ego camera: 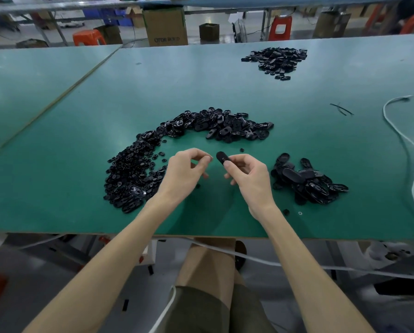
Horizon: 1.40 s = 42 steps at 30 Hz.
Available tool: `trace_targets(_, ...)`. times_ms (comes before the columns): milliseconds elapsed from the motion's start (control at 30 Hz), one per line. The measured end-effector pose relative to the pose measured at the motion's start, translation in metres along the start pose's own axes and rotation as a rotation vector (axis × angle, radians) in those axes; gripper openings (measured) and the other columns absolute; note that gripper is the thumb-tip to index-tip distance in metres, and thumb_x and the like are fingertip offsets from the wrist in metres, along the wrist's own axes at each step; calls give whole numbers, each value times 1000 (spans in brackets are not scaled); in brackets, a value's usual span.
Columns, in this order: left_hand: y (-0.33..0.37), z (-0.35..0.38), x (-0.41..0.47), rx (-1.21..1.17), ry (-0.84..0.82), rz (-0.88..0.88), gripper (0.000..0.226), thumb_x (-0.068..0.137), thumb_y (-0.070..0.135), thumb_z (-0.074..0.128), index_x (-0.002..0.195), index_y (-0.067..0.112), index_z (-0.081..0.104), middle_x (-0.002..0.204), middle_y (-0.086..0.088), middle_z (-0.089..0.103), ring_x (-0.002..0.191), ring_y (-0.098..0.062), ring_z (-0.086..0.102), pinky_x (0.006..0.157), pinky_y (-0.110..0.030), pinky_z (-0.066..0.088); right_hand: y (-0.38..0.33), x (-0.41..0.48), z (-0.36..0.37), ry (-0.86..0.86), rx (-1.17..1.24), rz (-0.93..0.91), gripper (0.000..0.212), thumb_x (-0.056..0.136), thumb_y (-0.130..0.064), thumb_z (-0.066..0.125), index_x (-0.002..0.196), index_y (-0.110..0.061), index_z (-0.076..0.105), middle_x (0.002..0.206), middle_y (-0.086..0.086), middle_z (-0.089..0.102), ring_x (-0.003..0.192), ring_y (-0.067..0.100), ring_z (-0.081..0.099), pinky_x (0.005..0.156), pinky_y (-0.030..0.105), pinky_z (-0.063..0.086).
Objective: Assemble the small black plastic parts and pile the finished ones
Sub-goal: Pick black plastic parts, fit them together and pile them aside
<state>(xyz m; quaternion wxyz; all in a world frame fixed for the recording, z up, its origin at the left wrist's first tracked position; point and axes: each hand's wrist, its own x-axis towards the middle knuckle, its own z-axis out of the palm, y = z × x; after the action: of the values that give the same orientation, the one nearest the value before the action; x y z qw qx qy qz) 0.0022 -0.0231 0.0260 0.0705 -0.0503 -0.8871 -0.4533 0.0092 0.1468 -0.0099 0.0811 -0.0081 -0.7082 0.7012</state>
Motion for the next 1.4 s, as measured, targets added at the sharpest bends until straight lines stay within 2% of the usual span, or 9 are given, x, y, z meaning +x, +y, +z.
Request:
trace_targets(67,-4,-13,2,196,77,29,12,102,17,62,105,19,73,99,7,71,74,-8,68,68,-16,46,0,0,0,3,15,1,7,96,-8,71,100,-13,72,82,-3,73,66,9,67,59,24,52)
trace_targets(133,-10,-28,6,434,107,27,18,101,10,60,114,16,71,111,2,66,88,-16,65,79,-28,49,1,0,0,-9,12,-1,13,96,-6,70,106,-14,73,85,-4,73,66,8,67,60,23,52)
trace_targets(233,-21,-47,14,651,65,-106,19,100,15,64,119,11,67,119,-9,59,107,-29,60,87,-42,50,1,0,1,-22,-7,1,15,96,-7,70,106,-17,75,87,-7,74,67,6,67,60,22,52)
trace_targets(333,-27,-54,16,718,19,-175,19,99,23,67,112,9,68,115,-11,61,107,-31,59,88,-43,49,1,0,0,-14,-20,4,13,96,-8,71,106,-15,75,87,-7,75,67,5,68,60,21,52)
trace_targets(533,-31,-50,19,732,16,-157,10,99,22,68,99,12,69,110,-10,66,102,-31,62,92,-42,47,2,0,0,-18,-46,8,13,95,-8,72,107,-11,74,87,-4,76,67,5,68,60,21,52)
trace_targets(1033,-35,-47,21,490,12,-159,10,104,14,59,104,7,66,107,-12,64,100,-28,58,88,-42,47,1,0,0,-22,-55,13,11,95,-9,73,105,-13,74,85,-5,75,68,5,69,60,20,52)
trace_targets(1100,-31,-42,22,353,18,-137,14,105,17,56,102,11,68,101,-4,63,92,-20,58,81,-31,44,1,0,-1,-19,-52,13,11,95,-9,72,105,-13,74,85,-5,75,68,5,68,60,21,52)
trace_targets(1200,-19,-28,20,146,-36,-86,21,106,23,56,92,17,71,73,8,57,59,0,47,55,-14,35,1,0,-1,-11,-48,13,12,95,-9,71,107,-12,74,86,-5,75,67,5,68,61,22,52)
trace_targets(1400,-6,15,11,-248,-16,-15,19,104,21,59,92,15,72,64,3,60,56,-6,51,59,-24,41,-2,-2,0,10,-34,16,13,96,-8,71,109,-8,73,91,1,75,66,7,67,61,23,52)
